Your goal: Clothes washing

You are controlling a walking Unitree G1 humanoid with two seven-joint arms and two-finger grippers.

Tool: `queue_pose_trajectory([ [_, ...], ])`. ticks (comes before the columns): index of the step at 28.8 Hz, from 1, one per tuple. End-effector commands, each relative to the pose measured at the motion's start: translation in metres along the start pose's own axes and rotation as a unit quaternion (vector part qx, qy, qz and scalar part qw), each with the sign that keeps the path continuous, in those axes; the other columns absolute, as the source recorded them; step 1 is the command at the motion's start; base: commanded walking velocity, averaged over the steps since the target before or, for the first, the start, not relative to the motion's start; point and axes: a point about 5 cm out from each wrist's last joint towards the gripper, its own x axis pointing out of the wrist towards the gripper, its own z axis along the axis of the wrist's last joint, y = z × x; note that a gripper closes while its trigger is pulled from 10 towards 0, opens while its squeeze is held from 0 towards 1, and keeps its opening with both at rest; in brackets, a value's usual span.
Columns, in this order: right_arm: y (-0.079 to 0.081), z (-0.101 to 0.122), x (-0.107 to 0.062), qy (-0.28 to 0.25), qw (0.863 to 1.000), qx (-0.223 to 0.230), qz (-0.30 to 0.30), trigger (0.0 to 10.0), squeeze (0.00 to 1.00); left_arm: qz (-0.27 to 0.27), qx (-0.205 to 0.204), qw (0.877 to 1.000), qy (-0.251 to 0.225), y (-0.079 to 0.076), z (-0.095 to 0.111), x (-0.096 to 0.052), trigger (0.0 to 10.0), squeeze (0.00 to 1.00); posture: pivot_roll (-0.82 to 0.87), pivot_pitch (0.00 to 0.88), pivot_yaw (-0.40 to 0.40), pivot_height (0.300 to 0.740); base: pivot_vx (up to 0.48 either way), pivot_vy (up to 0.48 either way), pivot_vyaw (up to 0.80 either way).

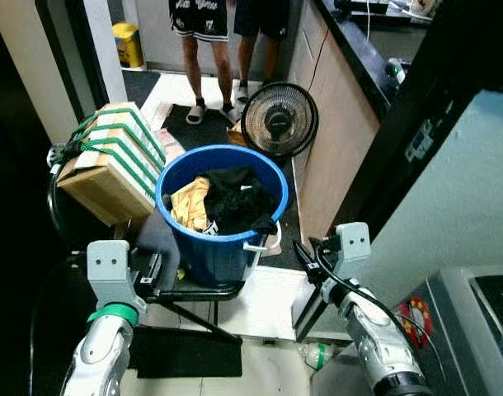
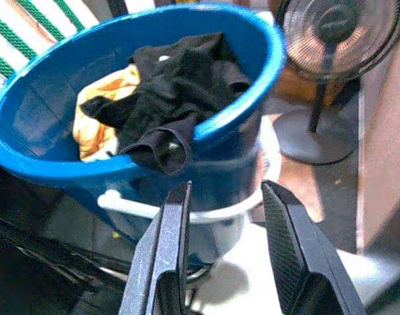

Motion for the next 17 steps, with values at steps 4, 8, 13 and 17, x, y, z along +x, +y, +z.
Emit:
queue_pose_trajectory([
  [4,0.0017,-0.0024,-0.0002,0.008,1.000,-0.011,0.015,10.0,0.00,-0.003,-0.002,1.000,0.007,-0.0007,-0.0035,-0.0008,10.0,0.00,0.15,0.024,-0.010,0.740,0.391,0.000,0.20],
  [8,0.0046,0.0005,0.0015,-0.003,1.000,-0.009,0.017,10.0,0.00,-0.003,-0.002,1.000,0.006,-0.0008,-0.0035,-0.0008,10.0,0.00,0.15,0.017,-0.011,0.740,0.383,0.000,0.60],
  [13,0.0046,0.0016,0.0022,-0.007,1.000,-0.001,0.018,10.0,0.00,-0.003,-0.003,1.000,0.007,-0.0007,-0.0043,-0.0014,10.0,0.00,0.15,0.015,-0.013,0.740,0.373,0.000,0.00],
  [17,0.0056,0.0026,0.0032,-0.011,1.000,0.001,0.023,10.0,0.00,0.005,-0.013,1.000,0.004,0.0014,-0.0033,-0.0006,10.0,0.00,0.15,0.015,-0.013,0.740,0.250,0.000,0.00],
])
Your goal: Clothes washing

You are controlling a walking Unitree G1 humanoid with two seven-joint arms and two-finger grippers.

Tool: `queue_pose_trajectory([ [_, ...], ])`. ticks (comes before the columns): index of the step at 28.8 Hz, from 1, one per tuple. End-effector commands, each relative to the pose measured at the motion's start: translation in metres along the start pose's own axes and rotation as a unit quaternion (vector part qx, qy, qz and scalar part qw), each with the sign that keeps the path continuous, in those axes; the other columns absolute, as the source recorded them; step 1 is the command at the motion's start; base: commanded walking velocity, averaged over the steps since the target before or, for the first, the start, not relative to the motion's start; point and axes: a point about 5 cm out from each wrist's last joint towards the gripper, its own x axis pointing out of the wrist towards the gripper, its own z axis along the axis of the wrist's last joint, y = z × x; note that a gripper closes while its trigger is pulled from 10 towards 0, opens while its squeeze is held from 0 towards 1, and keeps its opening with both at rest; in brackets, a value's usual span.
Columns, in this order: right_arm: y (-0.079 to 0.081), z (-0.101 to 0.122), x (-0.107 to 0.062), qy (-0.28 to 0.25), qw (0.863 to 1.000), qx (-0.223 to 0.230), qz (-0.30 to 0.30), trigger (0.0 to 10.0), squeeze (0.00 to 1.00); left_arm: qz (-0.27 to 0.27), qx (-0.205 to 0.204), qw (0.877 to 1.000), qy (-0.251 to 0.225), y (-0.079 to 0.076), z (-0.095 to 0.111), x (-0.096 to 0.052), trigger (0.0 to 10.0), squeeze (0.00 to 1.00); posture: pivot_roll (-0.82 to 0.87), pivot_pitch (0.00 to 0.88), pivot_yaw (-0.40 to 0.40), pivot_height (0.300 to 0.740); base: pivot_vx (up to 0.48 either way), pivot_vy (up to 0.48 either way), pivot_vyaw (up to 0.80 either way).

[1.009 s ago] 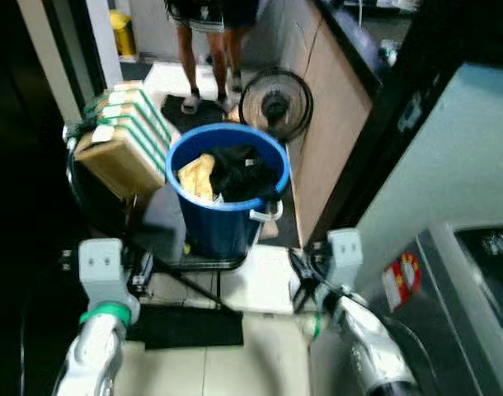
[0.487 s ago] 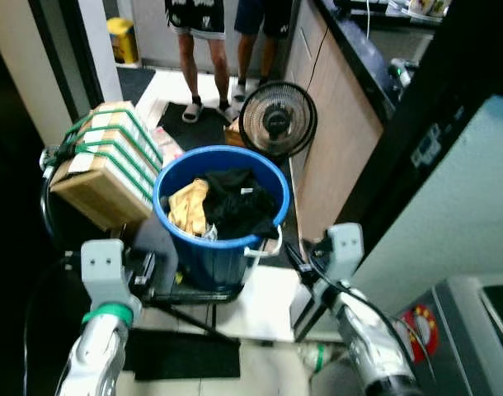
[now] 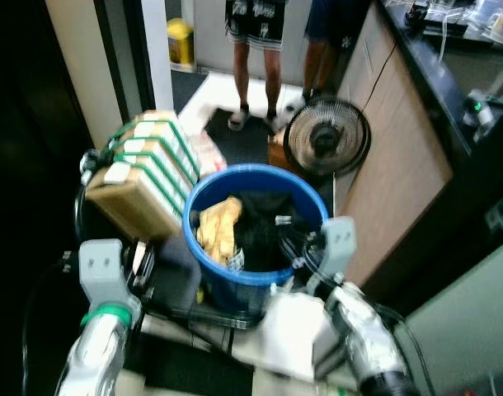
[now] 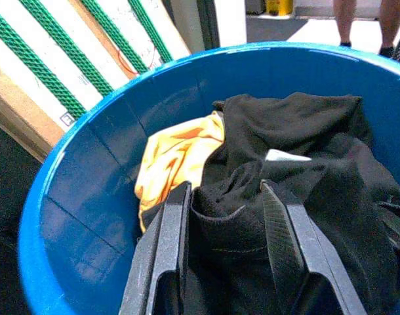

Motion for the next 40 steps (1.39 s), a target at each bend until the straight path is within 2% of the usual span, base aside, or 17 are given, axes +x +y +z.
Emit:
queue_pose_trajectory([
  [1,-0.007,-0.003,-0.005,0.003,1.000,0.003,-0.011,10.0,0.00,0.000,-0.013,1.000,0.007,-0.003,-0.005,-0.001,10.0,0.00,0.15,0.015,-0.013,0.740,0.000,0.000,0.00],
  [7,-0.006,0.002,0.001,-0.006,1.000,0.010,-0.003,10.0,0.00,0.002,-0.026,1.000,-0.001,-0.001,-0.002,-0.002,10.0,0.00,0.15,0.026,-0.010,0.740,0.000,0.000,0.00],
  [9,-0.012,0.001,0.004,0.010,1.000,0.000,-0.020,10.0,0.00,-0.003,-0.026,1.000,0.000,-0.001,-0.001,-0.003,10.0,0.00,0.15,0.026,-0.010,0.740,0.000,0.000,0.00],
  [14,-0.033,-0.001,0.008,0.041,0.996,0.026,-0.070,10.0,0.00,-0.015,-0.028,0.999,0.002,-0.003,-0.001,-0.004,10.0,0.00,0.16,0.039,-0.009,0.740,0.000,0.000,0.00],
  [15,-0.033,-0.001,0.008,0.041,0.996,0.026,-0.070,10.0,0.00,-0.015,-0.028,0.999,0.002,-0.003,-0.001,-0.004,10.0,0.00,0.16,0.039,-0.009,0.740,0.000,0.000,0.00],
  [16,-0.039,-0.001,0.009,0.050,0.995,0.036,-0.079,10.0,1.00,-0.019,-0.028,0.999,0.004,-0.005,-0.001,-0.005,10.0,0.00,0.16,0.039,-0.009,0.740,0.000,0.000,0.00],
  [20,-0.042,-0.001,0.012,0.061,0.994,0.042,-0.080,10.0,1.00,-0.025,-0.030,0.999,0.006,-0.006,-0.002,-0.006,10.0,0.00,0.16,0.047,-0.005,0.740,0.000,0.000,0.00],
  [22,-0.045,-0.001,0.015,0.080,0.993,0.042,-0.079,10.0,1.00,-0.038,-0.033,0.999,0.010,-0.009,-0.002,-0.007,10.0,0.00,0.16,0.062,0.006,0.740,0.000,0.000,0.00],
  [24,-0.049,-0.002,0.021,0.121,0.988,0.050,-0.082,10.0,1.00,-0.070,-0.035,0.997,0.024,-0.016,-0.004,-0.012,10.0,0.00,0.17,0.086,0.017,0.740,0.000,0.000,0.00],
  [29,-0.049,-0.004,0.022,0.138,0.986,0.050,-0.083,10.0,1.00,-0.080,-0.036,0.996,0.028,-0.018,-0.004,-0.015,10.0,0.00,0.17,0.092,0.018,0.740,0.000,0.000,0.00],
  [36,-0.036,-0.005,0.029,0.142,0.987,0.065,-0.040,10.0,1.00,-0.091,-0.036,0.995,0.033,-0.019,-0.003,-0.018,10.0,0.00,0.17,0.102,0.029,0.740,0.000,0.000,0.00],
  [37,-0.033,-0.003,0.031,0.134,0.988,0.071,-0.027,10.0,0.95,-0.094,-0.037,0.994,0.034,-0.019,-0.002,-0.018,10.0,0.00,0.17,0.102,0.033,0.740,0.000,0.000,0.00],
  [38,-0.031,-0.003,0.032,0.128,0.989,0.074,-0.021,10.0,0.95,-0.096,-0.037,0.994,0.034,-0.019,-0.001,-0.018,10.0,0.00,0.17,0.102,0.033,0.740,0.000,0.000,0.00],
  [39,-0.029,-0.001,0.034,0.120,0.990,0.076,-0.012,10.0,0.31,-0.099,-0.037,0.994,0.034,-0.020,0.000,-0.017,10.0,0.00,0.17,0.102,0.036,0.740,0.000,0.000,0.00],
  [40,-0.029,-0.001,0.034,0.120,0.990,0.076,-0.012,10.0,0.31,-0.099,-0.037,0.994,0.034,-0.020,0.000,-0.017,10.0,0.00,0.17,0.102,0.036,0.740,0.000,0.000,0.00],
])
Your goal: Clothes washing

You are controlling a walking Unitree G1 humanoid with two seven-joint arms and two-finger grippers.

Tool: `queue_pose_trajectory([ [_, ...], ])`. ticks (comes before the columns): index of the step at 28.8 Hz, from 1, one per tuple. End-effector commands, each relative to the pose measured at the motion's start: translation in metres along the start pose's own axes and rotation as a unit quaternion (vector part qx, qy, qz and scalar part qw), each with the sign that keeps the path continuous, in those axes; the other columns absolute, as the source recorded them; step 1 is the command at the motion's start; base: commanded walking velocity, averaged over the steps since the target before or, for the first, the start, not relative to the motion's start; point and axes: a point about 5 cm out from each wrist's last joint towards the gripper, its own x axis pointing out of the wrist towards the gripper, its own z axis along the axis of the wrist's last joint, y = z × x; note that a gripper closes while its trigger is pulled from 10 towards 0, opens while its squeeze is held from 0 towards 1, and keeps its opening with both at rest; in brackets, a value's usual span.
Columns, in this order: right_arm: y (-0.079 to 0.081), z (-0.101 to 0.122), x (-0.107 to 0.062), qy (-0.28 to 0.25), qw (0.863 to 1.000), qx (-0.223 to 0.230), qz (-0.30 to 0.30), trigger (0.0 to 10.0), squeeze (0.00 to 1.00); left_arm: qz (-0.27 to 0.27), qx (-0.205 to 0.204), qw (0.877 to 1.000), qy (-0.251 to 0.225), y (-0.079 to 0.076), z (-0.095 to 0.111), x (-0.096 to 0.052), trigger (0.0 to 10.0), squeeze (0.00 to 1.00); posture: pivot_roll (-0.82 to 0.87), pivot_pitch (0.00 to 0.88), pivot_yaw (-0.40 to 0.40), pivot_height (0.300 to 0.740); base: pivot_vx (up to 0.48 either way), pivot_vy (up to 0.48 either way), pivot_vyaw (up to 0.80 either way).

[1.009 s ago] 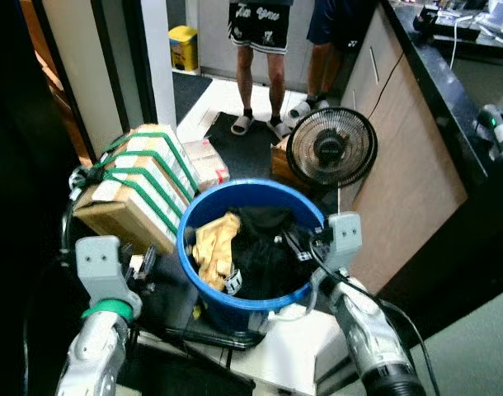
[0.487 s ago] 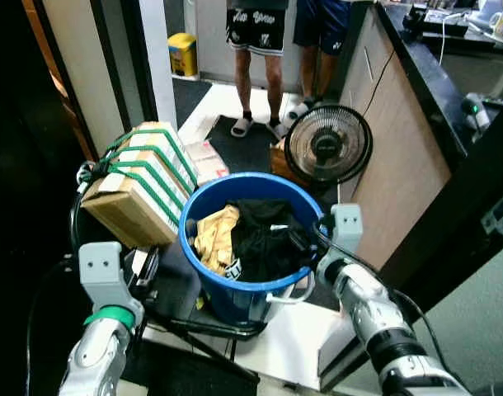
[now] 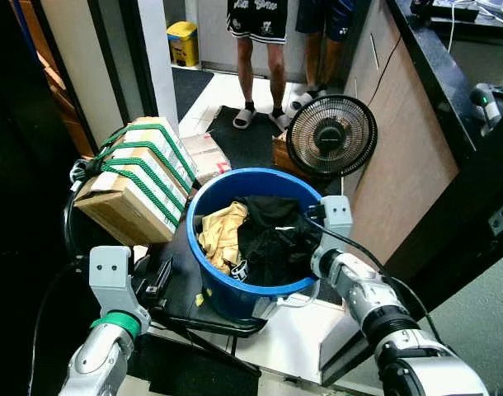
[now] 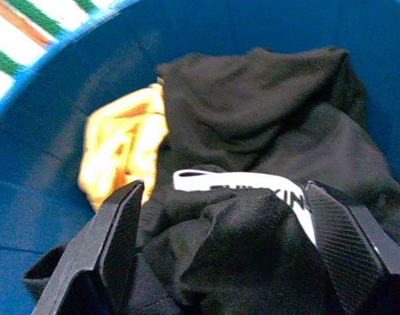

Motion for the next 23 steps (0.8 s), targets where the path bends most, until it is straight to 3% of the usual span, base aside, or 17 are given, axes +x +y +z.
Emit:
queue_pose_trajectory([
  [1,-0.001,-0.011,-0.002,0.014,1.000,0.018,-0.001,10.0,0.31,-0.006,-0.004,1.000,0.011,-0.001,-0.003,-0.002,10.0,0.00,0.17,0.102,0.036,0.740,0.000,0.000,0.00],
  [3,0.000,-0.010,-0.002,0.010,1.000,0.018,0.004,10.0,0.31,-0.008,-0.004,1.000,0.012,-0.002,-0.003,-0.002,10.0,0.00,0.17,0.102,0.036,0.740,0.000,0.000,0.00],
  [4,0.001,-0.008,-0.002,0.002,1.000,0.017,0.013,10.0,0.00,-0.011,-0.004,1.000,0.011,-0.003,-0.002,-0.001,10.0,0.00,0.16,0.102,0.041,0.740,0.000,0.000,0.00],
  [9,0.003,-0.007,-0.001,-0.003,1.000,0.017,0.025,10.0,0.00,-0.013,-0.004,1.000,0.010,-0.003,-0.001,0.000,10.0,0.00,0.16,0.102,0.041,0.740,0.000,0.000,0.00],
  [15,0.020,-0.022,0.000,0.023,0.996,-0.033,0.082,10.0,0.00,-0.040,0.005,0.999,0.013,-0.010,0.000,0.002,10.0,0.00,0.16,0.100,0.043,0.740,0.000,0.000,0.00],
  [20,0.021,-0.022,0.000,0.023,0.996,-0.033,0.084,10.0,0.00,-0.040,0.005,0.999,0.014,-0.010,0.000,0.002,10.0,0.00,0.16,0.100,0.043,0.740,0.000,0.000,0.00],
  [22,0.021,0.005,0.004,-0.073,0.995,-0.027,0.054,10.0,0.00,-0.049,0.008,0.999,0.018,-0.011,0.000,0.001,10.0,0.00,0.17,0.088,0.038,0.740,0.000,0.000,0.00],
  [23,0.021,0.005,0.004,-0.073,0.995,-0.027,0.054,10.0,0.00,-0.049,0.008,0.999,0.018,-0.011,0.000,0.001,10.0,0.00,0.17,0.088,0.038,0.740,0.000,0.000,0.00],
])
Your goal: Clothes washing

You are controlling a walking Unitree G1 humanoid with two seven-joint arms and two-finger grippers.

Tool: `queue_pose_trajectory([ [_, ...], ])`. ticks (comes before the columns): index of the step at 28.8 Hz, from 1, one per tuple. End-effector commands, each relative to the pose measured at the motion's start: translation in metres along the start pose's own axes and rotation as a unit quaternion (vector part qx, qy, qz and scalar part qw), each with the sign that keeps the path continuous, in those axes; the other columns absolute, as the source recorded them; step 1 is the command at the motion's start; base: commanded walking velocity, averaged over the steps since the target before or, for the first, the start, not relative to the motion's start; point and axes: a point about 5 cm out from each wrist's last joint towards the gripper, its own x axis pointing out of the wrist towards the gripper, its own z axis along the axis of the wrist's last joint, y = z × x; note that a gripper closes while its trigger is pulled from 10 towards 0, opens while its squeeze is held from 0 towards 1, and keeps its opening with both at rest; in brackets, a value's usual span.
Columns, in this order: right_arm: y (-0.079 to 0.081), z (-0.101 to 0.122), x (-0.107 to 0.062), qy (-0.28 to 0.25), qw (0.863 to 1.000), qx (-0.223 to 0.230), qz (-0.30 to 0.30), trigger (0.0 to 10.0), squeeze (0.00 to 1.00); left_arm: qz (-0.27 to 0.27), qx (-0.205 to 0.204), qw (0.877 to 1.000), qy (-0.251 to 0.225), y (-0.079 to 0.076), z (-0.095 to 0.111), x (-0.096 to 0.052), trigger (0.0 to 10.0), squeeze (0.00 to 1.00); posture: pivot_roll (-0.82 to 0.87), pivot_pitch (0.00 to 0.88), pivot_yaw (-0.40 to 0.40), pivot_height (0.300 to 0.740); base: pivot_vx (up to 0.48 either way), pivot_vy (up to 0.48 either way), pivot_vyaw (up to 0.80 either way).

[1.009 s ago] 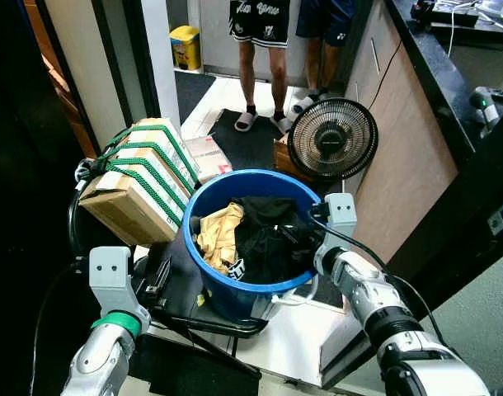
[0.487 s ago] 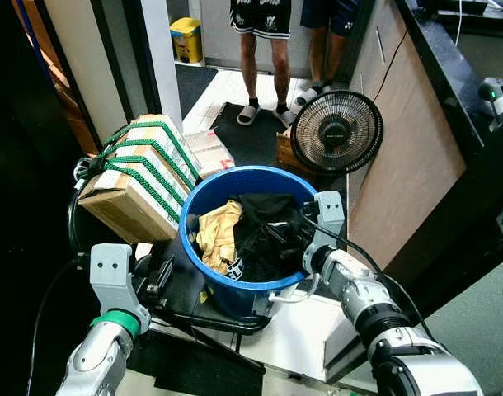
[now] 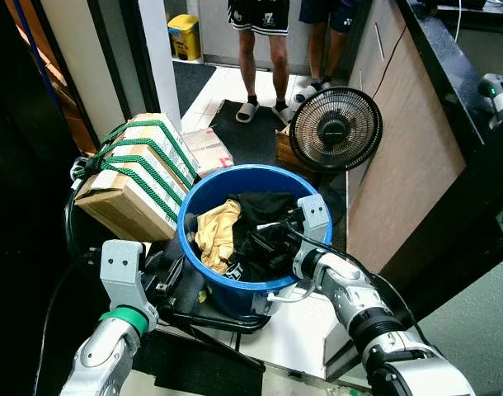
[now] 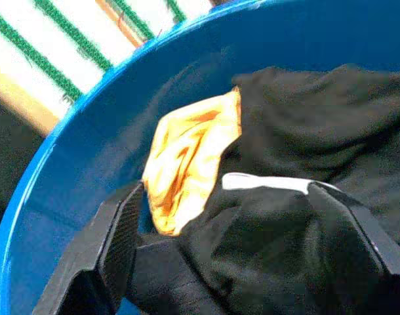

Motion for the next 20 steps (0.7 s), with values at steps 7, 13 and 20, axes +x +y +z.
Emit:
queue_pose_trajectory([
  [7,0.009,0.076,0.031,-0.134,0.987,0.078,-0.043,10.0,0.00,-0.015,0.008,1.000,0.020,0.001,0.000,-0.010,10.0,0.00,0.19,0.134,0.049,0.740,0.000,0.000,0.00],
  [13,0.015,0.074,0.042,-0.073,0.992,0.050,-0.085,10.0,0.00,-0.025,0.012,0.999,0.043,-0.002,-0.002,-0.028,10.0,0.00,0.22,0.205,0.054,0.740,0.000,0.000,0.00],
  [20,0.027,0.066,0.046,-0.044,0.998,0.026,-0.046,10.0,0.00,-0.035,0.016,0.997,0.060,-0.003,-0.003,-0.037,10.0,0.00,0.23,0.230,0.064,0.740,0.000,0.000,0.00],
])
